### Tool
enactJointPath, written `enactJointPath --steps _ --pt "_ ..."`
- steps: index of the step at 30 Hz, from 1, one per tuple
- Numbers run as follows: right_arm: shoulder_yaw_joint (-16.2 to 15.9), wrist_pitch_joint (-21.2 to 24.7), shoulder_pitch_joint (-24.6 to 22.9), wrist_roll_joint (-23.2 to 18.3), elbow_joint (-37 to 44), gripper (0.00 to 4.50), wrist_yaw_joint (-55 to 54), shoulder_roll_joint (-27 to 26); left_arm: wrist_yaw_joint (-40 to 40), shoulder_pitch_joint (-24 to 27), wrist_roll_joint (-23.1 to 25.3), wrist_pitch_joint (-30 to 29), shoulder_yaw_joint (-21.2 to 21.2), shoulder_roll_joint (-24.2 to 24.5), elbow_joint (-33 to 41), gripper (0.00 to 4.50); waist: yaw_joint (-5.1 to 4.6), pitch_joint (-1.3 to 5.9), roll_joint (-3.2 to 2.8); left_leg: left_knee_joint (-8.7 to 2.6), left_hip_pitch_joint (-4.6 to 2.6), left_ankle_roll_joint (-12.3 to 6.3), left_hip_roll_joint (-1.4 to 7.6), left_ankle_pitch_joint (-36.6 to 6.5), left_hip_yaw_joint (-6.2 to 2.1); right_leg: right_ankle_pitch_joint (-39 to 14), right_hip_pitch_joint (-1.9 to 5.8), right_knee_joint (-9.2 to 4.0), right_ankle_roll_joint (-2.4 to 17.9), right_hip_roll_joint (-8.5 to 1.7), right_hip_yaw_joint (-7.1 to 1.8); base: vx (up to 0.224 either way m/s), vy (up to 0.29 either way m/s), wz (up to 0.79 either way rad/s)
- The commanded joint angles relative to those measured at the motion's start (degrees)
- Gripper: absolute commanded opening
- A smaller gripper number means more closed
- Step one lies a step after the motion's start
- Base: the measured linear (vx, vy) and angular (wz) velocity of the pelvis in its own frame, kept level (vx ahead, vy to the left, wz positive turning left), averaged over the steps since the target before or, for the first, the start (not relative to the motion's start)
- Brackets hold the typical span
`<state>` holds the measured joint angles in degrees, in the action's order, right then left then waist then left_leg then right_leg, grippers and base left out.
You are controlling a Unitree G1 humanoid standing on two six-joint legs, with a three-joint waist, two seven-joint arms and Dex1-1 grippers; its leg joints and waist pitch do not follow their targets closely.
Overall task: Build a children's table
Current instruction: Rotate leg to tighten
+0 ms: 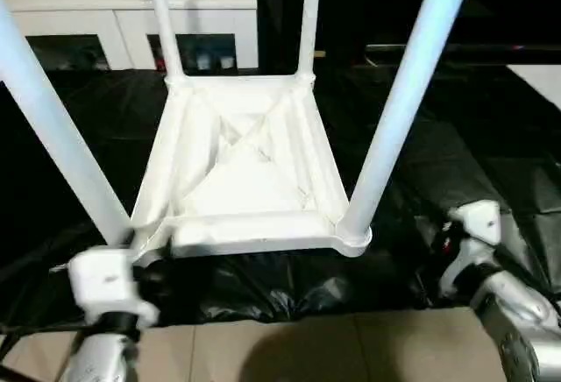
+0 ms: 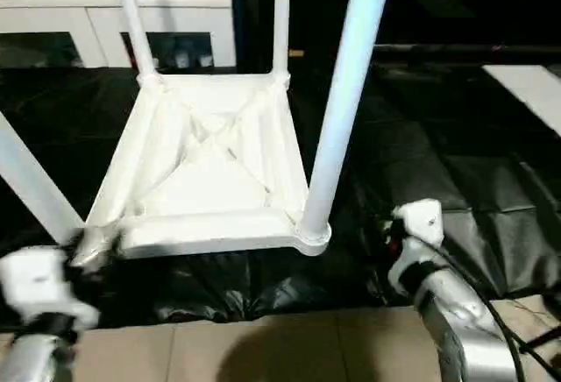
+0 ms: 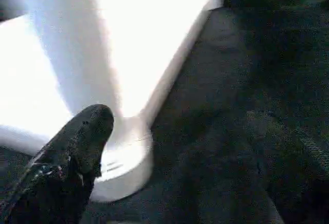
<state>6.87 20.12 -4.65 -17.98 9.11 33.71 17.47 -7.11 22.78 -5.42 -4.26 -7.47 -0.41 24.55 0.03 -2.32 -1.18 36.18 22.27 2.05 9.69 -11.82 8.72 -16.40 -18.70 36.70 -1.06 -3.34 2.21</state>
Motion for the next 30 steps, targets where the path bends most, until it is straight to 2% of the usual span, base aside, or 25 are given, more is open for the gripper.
enactJointPath --steps 1,2,3,4,5,6,7,9,11,12,14,17,20,21,23,25,26,30 --pt "-1.35 1.67 -0.44 -2.27 2.86 4.5 3.47 1.09 1.75 0.58 -1.01 0.97 -0.93 -0.66 0.57 3.27 -0.21 1.71 0.13 -6.28 -0.8 -0.25 3.98 -15.89 -1.98 -3.46 0.14 -5.65 8.76 -4.13 -2.41 0.0 0.0 0.0" --pt "-1.83 2.16 -0.36 -2.62 3.23 4.5 3.98 1.17 1.64 0.55 -1.19 0.96 -1.03 -0.39 0.37 3.38 -0.13 1.82 0.28 -6.25 -0.8 -0.65 4.03 -14.6 -1.97 -0.36 0.3 -5.46 8.99 -4.29 -2.49 0.0 0.0 0.0" --pt "-3.0 2.79 -0.74 -3.59 4.36 4.5 6.34 2.27 1.88 0.99 -0.89 1.59 -0.68 -0.31 0.34 3.44 -0.1 2.15 0.7 -5.97 -0.54 -1.74 3.87 -11.83 -1.86 3.15 0.74 -5.14 8.88 -4.35 -2.44 0.0 0.0 0.0" --pt "-3.5 2.91 -0.7 -3.82 4.58 4.5 7.05 2.62 2.11 0.97 -0.77 1.72 -0.73 -0.27 0.32 3.5 -0.03 2.23 1.01 -5.85 -0.54 -2.45 3.94 -10.42 -1.77 4.85 0.8 -5.12 8.74 -4.35 -2.38 0.0 0.0 0.0" --pt "-3.98 2.95 -0.59 -4.06 4.67 4.5 7.82 2.93 2.37 0.96 -0.59 1.88 -0.8 -0.3 0.34 3.5 0.09 2.16 0.8 -5.73 -0.67 -3.33 3.9 -9.29 -1.55 6.31 0.57 -5.17 8.91 -4.54 -2.47 0.0 0.0 0.0" --pt "-4.63 2.95 -0.08 -4.26 4.39 4.5 8.62 3.01 2.56 0.75 -0.46 2.05 -1.11 -0.25 0.28 3.59 0.25 2.08 1.13 -5.73 -0.7 -3.76 3.9 -9.47 -1.39 5.7 0.51 -5.31 9.05 -4.67 -2.52 0.0 0.0 0.0" --pt "-5.11 2.8 0.26 -4.23 4.03 4.5 9.2 3.12 2.64 0.5 -0.05 2.02 -1.46 -0.16 0.12 3.71 0.28 1.99 1.18 -5.82 -0.69 -3.81 3.9 -9.96 -1.38 4.66 0.45 -5.4 9.21 -4.71 -2.51 0.0 0.0 0.0" --pt "-7.25 2.45 1.17 -3.78 2.9 4.5 11.12 3.52 3.65 -0.83 0.22 2.13 -3.62 -0.07 -0.36 3.87 0.4 1.87 1.41 -6.02 -0.79 -2.93 4.0 -11.8 -1.3 0.15 0.29 -5.68 9.47 -4.67 -2.5 0.0 0.0 0.0" --pt "-7.83 2.37 1.47 -3.6 2.59 4.5 11.45 3.52 3.86 -1.22 0.27 2.04 -4.23 0.19 -0.5 4.02 0.4 1.83 1.39 -6.09 -0.81 -2.04 4.01 -12.49 -1.31 -1.45 0.25 -5.73 9.56 -4.62 -2.5 0.0 0.0 0.0" --pt "-8.63 2.54 2.01 -3.58 2.43 4.5 11.85 3.32 4.33 -1.82 0.02 1.94 -5.22 0.64 -0.66 4.15 0.36 1.85 1.6 -6.16 -0.82 -1.73 4.07 -12.34 -1.36 -0.95 0.22 -5.71 9.44 -4.51 -2.5 0.0 0.0 0.0" --pt "-9.04 2.86 2.34 -3.77 2.54 4.5 12.01 3.17 4.69 -2.12 -0.36 1.98 -5.76 0.85 -0.67 4.24 0.38 1.94 1.51 -6.15 -0.97 -1.42 4.1 -12.34 -1.37 0.12 0.16 -5.56 9.53 -4.46 -2.51 0.0 0.0 0.0" --pt "-9.9 3.53 2.84 -4.36 2.84 4.5 12.2 3.04 3.21 -1.62 -1.46 2.5 -4.74 1.45 -0.21 4.43 0.64 1.9 1.54 -6.23 -1.13 -0.97 4.17 -12.26 -1.36 1.53 0.08 -5.49 9.55 -4.48 -2.57 0.0 0.0 0.0" --pt "-11.23 2.57 3.48 -3.76 1.89 4.5 12.04 2.33 -1.4 1.44 -3.11 4.32 -0.52 1.07 0.17 4.43 0.87 1.92 1.61 -6.33 -1.1 -0.39 4.29 -12.48 -1.31 2.84 0.15 -5.35 9.29 -4.51 -2.62 0.0 0.0 0.0" --pt "-11.69 2.42 3.71 -3.58 1.6 4.5 12.05 2.17 -2.6 2.0 -3.48 4.74 0.18 1.23 -0.09 4.43 0.99 1.84 1.89 -6.42 -1.04 -0.38 4.25 -12.99 -1.23 1.6 0.09 -5.44 9.24 -4.64 -2.65 0.0 0.0 0.0" --pt "-12.12 3.04 3.74 -4.2 1.89 4.5 12.63 2.12 -2.58 2.79 -3.01 5.2 0.01 1.28 -0.85 4.43 1.17 1.72 1.8 -6.53 -1.22 0.23 4.32 -14.62 -1.21 -0.7 -0.06 -5.7 8.95 -4.65 -2.73 0.0 0.0 0.0" --pt "-12.38 3.38 3.59 -4.54 2.07 4.5 13.16 2.36 -1.55 3.33 -2.9 5.36 -0.99 0.83 -1.37 4.43 1.03 1.58 1.92 -6.7 -1.04 0.89 4.22 -15.89 -1.21 -2.77 0.05 -5.81 8.51 -4.64 -2.71 0.0 0.0 0.0" --pt "-12.44 2.5 3.66 -3.75 1.64 4.5 12.66 2.69 0.64 3.74 -2.44 5.73 -2.86 0.22 -2.09 4.43 0.94 1.65 1.98 -6.66 -1.09 1.03 4.25 -16.02 -1.22 -2.99 0.06 -5.84 8.3 -4.6 -2.76 0.0 0.0 0.0" --pt "-11.33 1.09 5.28 -2.89 -0.3 4.5 10.14 1.3 3.05 2.91 -2.21 8.65 -6.03 0.04 -3.12 4.43 0.78 1.9 1.92 -6.33 -1.15 0.23 4.11 -13.54 -1.1 0.35 0.01 -5.66 8.69 -4.45 -2.75 0.0 0.0 0.0"
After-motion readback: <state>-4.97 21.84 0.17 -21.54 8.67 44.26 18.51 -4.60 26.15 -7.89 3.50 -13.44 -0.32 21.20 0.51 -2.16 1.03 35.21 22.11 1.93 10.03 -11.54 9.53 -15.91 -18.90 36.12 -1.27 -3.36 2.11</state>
